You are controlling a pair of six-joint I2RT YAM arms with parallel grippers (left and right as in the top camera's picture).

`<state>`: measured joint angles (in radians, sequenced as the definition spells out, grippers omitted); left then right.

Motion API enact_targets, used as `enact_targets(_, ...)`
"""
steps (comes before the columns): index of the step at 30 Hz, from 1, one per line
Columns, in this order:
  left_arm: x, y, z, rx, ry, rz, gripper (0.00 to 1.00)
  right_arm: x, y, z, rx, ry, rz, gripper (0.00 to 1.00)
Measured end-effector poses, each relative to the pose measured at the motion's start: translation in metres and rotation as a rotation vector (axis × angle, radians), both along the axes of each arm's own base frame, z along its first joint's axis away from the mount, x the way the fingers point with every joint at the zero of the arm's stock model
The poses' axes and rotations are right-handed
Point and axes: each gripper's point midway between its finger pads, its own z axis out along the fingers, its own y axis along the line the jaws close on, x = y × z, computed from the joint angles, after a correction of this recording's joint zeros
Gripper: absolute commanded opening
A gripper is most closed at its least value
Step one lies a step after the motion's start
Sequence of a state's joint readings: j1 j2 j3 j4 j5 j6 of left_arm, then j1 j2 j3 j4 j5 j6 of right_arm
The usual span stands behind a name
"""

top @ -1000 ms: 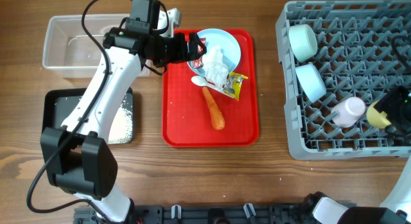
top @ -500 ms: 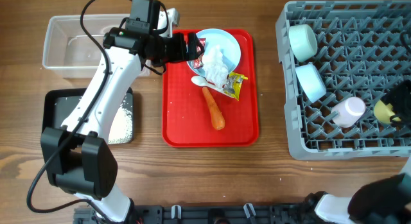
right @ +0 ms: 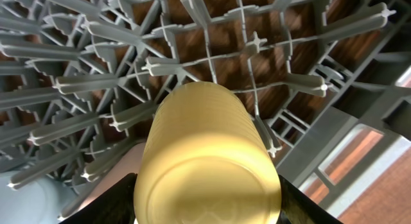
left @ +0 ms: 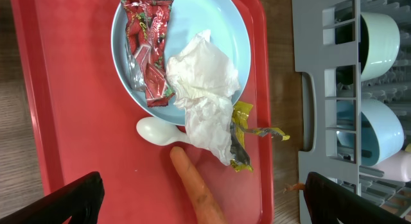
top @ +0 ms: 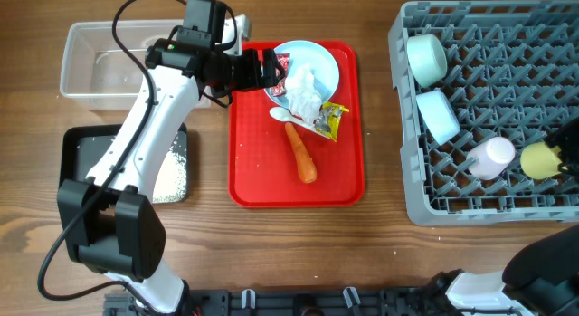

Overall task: Sort waste into correct bins and load items into the dishwasher rack
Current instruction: 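Lower the yellow cup into the rack's right edge and release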

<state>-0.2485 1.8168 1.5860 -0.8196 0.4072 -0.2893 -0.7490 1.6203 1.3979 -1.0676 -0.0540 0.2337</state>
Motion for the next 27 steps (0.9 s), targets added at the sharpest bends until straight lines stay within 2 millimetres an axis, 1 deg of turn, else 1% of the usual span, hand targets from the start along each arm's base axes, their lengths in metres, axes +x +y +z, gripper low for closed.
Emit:
enact_targets(7,0.0,0.0,0.0,0.003,0.0,0.002,1.0,0.005,0.002,0.002,0.024,-0.036,0.013,0.28)
enact_targets(9,0.0,0.0,0.0,0.003,0.0,0.002,1.0,0.007,0.001,0.007,0.019,-0.046,0.015,0.28)
enact_targets(12,0.0,0.0,0.0,0.003,0.0,0.002,1.0,0.012,-0.004,0.02,-0.004,-0.069,0.015,0.28)
enact_targets(15,0.0,0.0,-0.001,0.003,0.001,0.002,1.0,0.012,-0.009,0.026,-0.027,-0.07,0.011,0.28)
enact_targets(19,0.0,0.0,-0.002,0.004,0.004,0.002,1.0,0.004,-0.013,0.025,-0.053,-0.027,-0.005,0.28)
enact_targets(27,0.0,0.001,-0.003,0.004,0.006,0.002,1.0,-0.001,-0.018,0.021,-0.077,0.005,-0.017,0.28)
